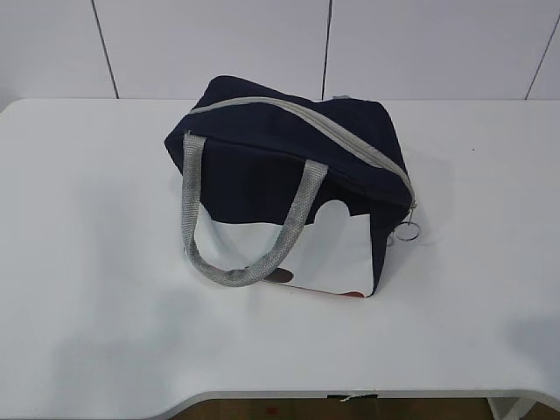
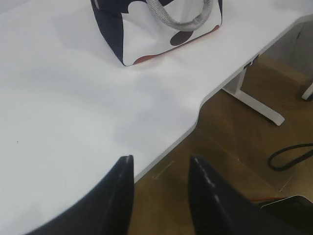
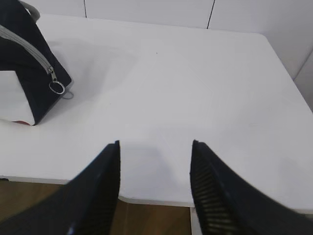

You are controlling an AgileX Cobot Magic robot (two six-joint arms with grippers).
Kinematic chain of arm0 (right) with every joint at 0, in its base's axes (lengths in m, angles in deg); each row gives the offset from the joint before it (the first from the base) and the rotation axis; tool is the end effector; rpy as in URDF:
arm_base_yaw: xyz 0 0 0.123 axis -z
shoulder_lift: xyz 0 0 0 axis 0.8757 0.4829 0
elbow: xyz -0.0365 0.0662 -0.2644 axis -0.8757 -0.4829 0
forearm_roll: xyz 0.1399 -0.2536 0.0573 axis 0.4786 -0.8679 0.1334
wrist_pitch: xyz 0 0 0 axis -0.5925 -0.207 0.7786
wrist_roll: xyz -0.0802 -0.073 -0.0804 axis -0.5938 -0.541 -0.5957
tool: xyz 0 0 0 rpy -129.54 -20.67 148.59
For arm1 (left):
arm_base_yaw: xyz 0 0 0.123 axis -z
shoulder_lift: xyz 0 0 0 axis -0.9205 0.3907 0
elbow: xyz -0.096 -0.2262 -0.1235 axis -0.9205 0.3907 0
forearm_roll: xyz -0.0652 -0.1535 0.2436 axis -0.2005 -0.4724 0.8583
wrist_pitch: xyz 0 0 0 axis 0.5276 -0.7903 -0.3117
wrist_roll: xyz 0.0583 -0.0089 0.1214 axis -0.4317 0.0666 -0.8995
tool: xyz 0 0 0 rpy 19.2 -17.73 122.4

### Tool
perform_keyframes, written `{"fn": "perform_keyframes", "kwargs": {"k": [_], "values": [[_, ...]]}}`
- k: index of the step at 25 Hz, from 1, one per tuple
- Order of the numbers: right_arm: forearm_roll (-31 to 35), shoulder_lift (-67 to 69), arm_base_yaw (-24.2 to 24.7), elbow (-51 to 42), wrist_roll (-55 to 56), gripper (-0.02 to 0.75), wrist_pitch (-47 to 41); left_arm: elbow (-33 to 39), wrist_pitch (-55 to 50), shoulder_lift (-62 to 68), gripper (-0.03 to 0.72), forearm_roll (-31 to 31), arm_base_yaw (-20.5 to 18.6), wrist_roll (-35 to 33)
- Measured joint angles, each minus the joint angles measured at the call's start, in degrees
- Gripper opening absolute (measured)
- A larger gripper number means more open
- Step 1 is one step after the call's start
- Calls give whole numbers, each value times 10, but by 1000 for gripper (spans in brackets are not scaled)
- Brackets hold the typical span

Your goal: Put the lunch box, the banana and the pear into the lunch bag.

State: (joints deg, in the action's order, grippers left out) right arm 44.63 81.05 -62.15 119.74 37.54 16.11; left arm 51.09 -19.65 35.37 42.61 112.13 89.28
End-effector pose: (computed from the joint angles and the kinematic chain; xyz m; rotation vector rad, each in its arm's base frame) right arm 0.0425 -0.0148 0.3336 -0.0336 1.9431 -0.1638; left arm 0.0630 -0.0476 0.2801 0.7891 1.9492 -0.3756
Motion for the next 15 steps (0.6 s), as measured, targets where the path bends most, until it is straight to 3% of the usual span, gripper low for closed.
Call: {"fn": "perform_keyframes", "kwargs": {"k": [15], "values": [[24,-1,0,-87,5,383,14,0,0,0,289,0,0,0]]}}
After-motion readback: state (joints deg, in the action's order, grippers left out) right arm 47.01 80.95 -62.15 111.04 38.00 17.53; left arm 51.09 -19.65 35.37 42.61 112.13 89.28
